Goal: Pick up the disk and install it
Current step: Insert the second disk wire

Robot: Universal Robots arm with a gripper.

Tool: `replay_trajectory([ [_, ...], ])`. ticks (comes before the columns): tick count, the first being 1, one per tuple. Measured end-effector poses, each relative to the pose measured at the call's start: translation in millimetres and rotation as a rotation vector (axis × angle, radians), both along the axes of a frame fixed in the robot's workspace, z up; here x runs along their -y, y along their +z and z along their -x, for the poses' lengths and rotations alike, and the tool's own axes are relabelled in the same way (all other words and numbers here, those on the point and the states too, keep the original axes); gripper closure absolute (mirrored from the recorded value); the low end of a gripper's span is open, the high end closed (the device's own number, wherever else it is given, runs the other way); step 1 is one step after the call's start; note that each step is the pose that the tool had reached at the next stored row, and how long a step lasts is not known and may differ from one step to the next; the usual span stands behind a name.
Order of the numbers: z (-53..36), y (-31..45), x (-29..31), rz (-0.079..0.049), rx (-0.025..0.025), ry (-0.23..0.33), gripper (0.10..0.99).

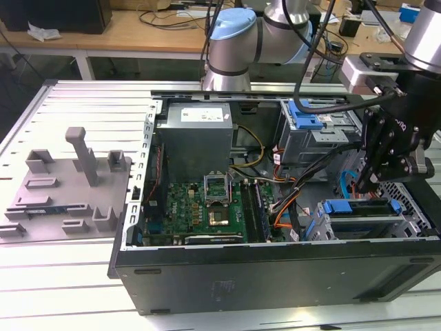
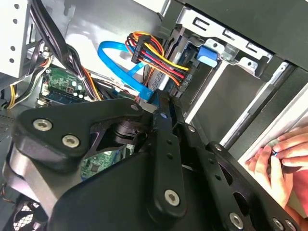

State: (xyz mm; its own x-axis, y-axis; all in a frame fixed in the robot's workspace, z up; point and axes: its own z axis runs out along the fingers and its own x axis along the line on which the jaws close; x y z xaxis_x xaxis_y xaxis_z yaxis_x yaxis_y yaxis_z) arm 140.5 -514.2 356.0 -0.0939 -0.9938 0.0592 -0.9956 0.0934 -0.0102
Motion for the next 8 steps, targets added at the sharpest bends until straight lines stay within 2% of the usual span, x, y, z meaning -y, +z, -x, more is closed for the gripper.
replay_trajectory([
  [4, 0.0, -0.4, 7.1, -0.002, -0.0008, 0.001, 0.925],
  [8, -0.3, -0.4, 7.1, -0.002, -0.0008, 0.001, 0.925],
])
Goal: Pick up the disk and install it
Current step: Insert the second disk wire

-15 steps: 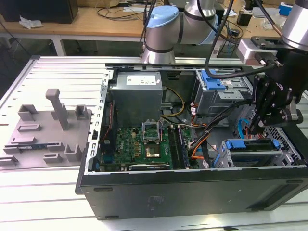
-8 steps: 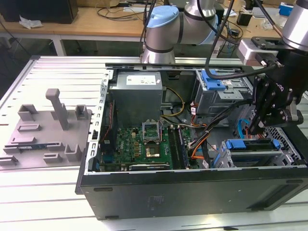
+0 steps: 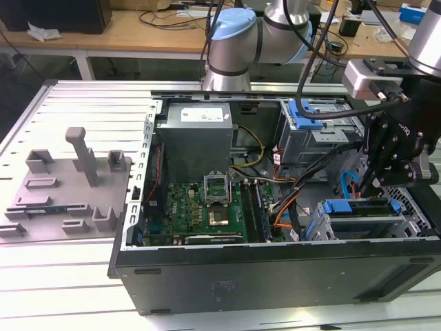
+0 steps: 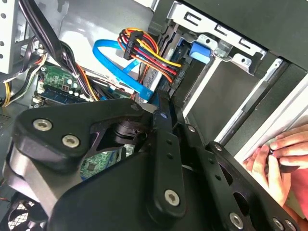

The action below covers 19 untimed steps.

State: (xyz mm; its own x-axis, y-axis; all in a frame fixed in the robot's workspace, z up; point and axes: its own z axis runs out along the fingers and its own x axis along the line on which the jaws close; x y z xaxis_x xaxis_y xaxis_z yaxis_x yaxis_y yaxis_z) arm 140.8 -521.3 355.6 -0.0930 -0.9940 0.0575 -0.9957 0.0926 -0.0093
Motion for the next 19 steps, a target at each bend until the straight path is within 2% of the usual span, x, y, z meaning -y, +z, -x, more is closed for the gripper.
replay_trajectory([
  [13, -1.1, -2.3, 2.3, 0.000, -0.0002, 0.000, 0.925],
  [19, -2.3, -4.3, 2.4, 0.000, -0.0019, 0.000, 0.925],
])
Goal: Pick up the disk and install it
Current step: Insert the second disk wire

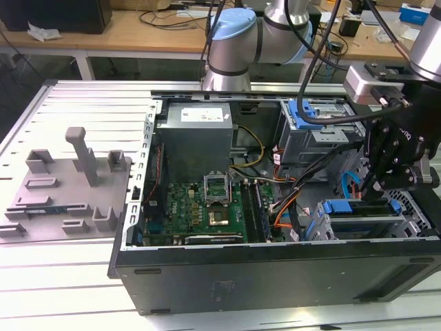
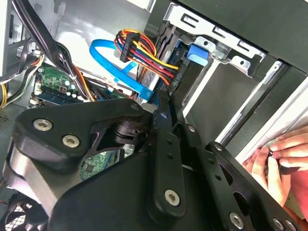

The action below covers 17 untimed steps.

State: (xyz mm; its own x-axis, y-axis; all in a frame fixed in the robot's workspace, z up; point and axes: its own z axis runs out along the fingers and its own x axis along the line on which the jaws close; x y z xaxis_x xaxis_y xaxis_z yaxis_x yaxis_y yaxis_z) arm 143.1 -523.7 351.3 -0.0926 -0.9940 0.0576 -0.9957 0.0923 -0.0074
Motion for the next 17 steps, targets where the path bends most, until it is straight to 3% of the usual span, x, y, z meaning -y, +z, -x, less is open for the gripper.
replay_trajectory([
  [6, -2.1, -3.0, 0.0, 0.000, -0.0077, 0.003, 0.925],
  [17, -3.2, -11.0, 0.1, -0.001, -0.0136, 0.030, 0.925],
])
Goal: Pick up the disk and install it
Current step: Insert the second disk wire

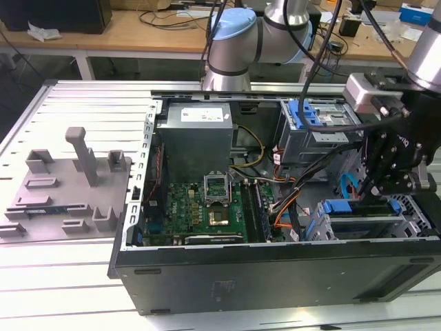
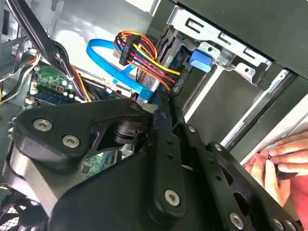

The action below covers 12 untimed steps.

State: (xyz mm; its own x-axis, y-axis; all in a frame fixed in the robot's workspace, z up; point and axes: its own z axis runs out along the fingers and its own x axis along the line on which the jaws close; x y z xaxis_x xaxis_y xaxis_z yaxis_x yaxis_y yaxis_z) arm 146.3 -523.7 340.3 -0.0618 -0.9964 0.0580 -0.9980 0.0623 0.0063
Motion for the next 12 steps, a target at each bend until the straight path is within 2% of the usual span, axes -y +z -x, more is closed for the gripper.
replay_trajectory([
  [5, -0.2, -2.8, 0.0, 0.002, -0.0028, 0.024, 0.925],
  [8, -0.2, -5.5, -0.2, -0.001, -0.0026, 0.033, 0.914],
  [9, -0.2, -3.5, -0.2, 0.000, -0.0027, 0.033, 0.855],
  [10, -0.2, 0.7, -0.4, 0.000, -0.0027, 0.033, 0.855],
  [12, -0.1, 12.0, -0.7, 0.000, -0.0027, 0.033, 0.729],
])
